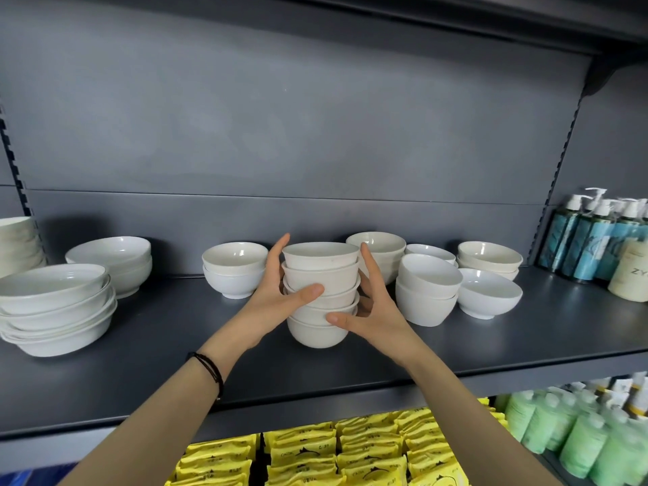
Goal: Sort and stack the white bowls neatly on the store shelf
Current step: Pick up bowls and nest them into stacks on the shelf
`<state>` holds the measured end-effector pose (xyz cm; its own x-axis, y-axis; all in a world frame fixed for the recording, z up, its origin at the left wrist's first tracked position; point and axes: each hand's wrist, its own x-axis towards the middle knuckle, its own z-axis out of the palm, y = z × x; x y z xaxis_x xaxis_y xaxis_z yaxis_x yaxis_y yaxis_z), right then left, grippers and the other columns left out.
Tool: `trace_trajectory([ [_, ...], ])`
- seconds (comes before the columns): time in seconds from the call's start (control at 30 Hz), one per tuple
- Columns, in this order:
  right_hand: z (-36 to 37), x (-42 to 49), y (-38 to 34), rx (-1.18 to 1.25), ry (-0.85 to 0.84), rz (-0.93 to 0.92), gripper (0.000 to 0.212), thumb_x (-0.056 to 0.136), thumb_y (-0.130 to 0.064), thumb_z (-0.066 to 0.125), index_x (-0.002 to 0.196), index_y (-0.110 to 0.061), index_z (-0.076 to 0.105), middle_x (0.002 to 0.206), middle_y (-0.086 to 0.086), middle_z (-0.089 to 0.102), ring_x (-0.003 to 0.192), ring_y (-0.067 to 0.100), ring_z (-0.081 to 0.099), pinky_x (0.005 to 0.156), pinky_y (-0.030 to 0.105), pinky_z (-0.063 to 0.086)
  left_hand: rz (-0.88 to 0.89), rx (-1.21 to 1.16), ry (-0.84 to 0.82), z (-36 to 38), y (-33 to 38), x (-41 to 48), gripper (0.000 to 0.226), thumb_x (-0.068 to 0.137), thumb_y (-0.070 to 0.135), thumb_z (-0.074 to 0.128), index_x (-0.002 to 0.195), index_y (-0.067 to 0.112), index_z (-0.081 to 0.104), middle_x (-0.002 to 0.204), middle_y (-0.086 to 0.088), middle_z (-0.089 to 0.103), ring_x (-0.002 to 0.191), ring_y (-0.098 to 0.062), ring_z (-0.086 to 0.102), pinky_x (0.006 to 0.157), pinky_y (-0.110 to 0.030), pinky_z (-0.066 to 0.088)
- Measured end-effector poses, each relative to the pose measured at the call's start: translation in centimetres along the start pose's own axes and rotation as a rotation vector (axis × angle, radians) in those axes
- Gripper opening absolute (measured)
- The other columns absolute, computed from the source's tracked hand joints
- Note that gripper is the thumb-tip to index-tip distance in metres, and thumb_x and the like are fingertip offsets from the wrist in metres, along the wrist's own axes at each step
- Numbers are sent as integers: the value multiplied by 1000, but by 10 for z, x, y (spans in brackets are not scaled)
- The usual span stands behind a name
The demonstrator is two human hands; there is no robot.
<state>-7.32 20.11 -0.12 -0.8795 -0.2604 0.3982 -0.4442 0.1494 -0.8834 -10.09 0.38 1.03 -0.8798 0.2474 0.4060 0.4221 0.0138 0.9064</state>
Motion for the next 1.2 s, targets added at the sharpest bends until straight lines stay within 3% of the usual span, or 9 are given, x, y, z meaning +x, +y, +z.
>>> trace_trajectory([
  [0.07,4,2,-1,-10,-7,-10,108,78,-16,80,144,-60,6,152,-22,32,137,6,40,107,33,44,-12,-24,41,0,1,-1,106,68,40,83,145,47,10,146,14,36,122,3,45,89,-14,44],
  [0.17,15,8,-1,2,-35,-13,109,78,-15,81,145,-59,7,154,-21,29,138,6,39,109,34,43,-22,-34,100,-6,0,-4,96,80,24,73,149,37,8,146,11,36,122,-5,44,83,-12,42],
  [0.3,37,19,-3,-5,-66,-25,108,78,-17,80,141,-65,6,154,-24,26,139,5,37,109,30,42,-3,-24,101,-29,-5,-18,107,72,24,82,149,38,9,143,16,38,123,2,47,79,-6,47],
  [0.4,57,28,-4,17,-107,-35,107,79,-14,80,139,-65,7,154,-24,24,141,2,32,111,26,39,34,14,97,-48,-6,-32,121,59,31,84,150,37,4,141,23,36,116,20,45,84,-4,45],
  [0.6,99,47,-6,10,-169,-28,110,78,-8,79,146,-52,5,144,-35,30,135,-9,35,108,22,40,51,71,202,-91,-7,-52,122,56,40,86,146,43,4,152,18,29,130,14,35,110,-24,33],
  [0.77,131,58,-9,-35,-165,-45,112,76,-19,82,147,-57,4,153,-30,23,139,-4,32,114,36,37,56,114,224,-123,-11,-61,123,58,38,84,149,42,2,151,17,32,129,12,39,95,-8,41],
  [1.0,165,70,-14,-29,-164,-19,113,73,-28,82,141,-67,1,149,-36,22,141,2,31,114,42,36,58,143,275,-153,-10,-71,115,57,45,80,151,33,13,147,13,41,128,7,43,98,-13,42],
  [1.1,176,72,-17,-36,-158,-17,110,75,-27,81,140,-67,2,146,-41,19,142,-1,27,115,36,34,86,180,289,-161,-10,-76,107,62,47,77,150,33,17,148,15,40,133,1,40,109,-28,36],
  [1.2,181,73,-18,-28,-156,-20,109,77,-23,80,141,-64,3,145,-40,20,141,-2,27,114,31,35,83,196,280,-166,-8,-80,94,67,47,74,145,44,22,145,27,40,134,5,38,109,-23,34],
])
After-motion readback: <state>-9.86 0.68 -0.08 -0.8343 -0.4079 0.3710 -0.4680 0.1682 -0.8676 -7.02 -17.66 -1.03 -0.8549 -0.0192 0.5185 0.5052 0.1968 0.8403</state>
